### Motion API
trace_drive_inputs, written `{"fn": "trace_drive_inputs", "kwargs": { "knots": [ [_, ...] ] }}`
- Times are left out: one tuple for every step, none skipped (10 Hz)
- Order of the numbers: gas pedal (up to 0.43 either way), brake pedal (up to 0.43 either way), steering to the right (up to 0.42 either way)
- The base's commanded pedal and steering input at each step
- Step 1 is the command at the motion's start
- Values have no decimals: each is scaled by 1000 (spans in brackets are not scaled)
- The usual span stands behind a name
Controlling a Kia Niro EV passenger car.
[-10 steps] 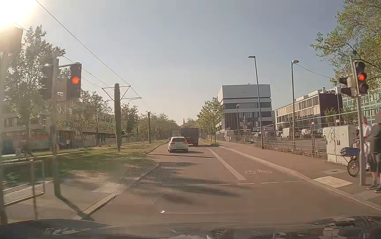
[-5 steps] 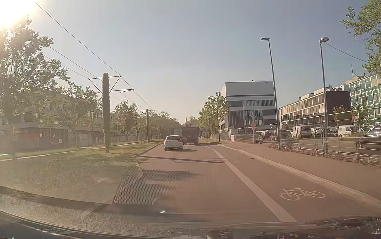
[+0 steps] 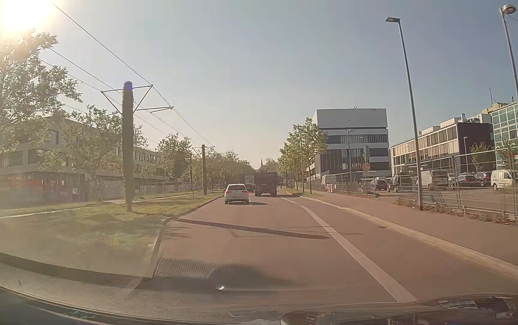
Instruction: Follow the waypoints while adhering to traffic rules and regulations
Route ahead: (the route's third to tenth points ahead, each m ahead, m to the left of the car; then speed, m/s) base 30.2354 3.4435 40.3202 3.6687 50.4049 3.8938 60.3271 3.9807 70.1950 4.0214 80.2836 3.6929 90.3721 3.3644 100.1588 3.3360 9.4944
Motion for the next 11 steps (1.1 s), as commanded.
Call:
{"fn": "trace_drive_inputs", "kwargs": {
  "knots": [
    [150, 0, -40],
    [150, 0, -41],
    [150, 0, -42],
    [150, 0, -42],
    [150, 0, -42],
    [150, 0, -42],
    [150, 0, -42],
    [150, 0, -41],
    [150, 0, -40],
    [150, 0, -38],
    [150, 0, -38]
  ]
}}
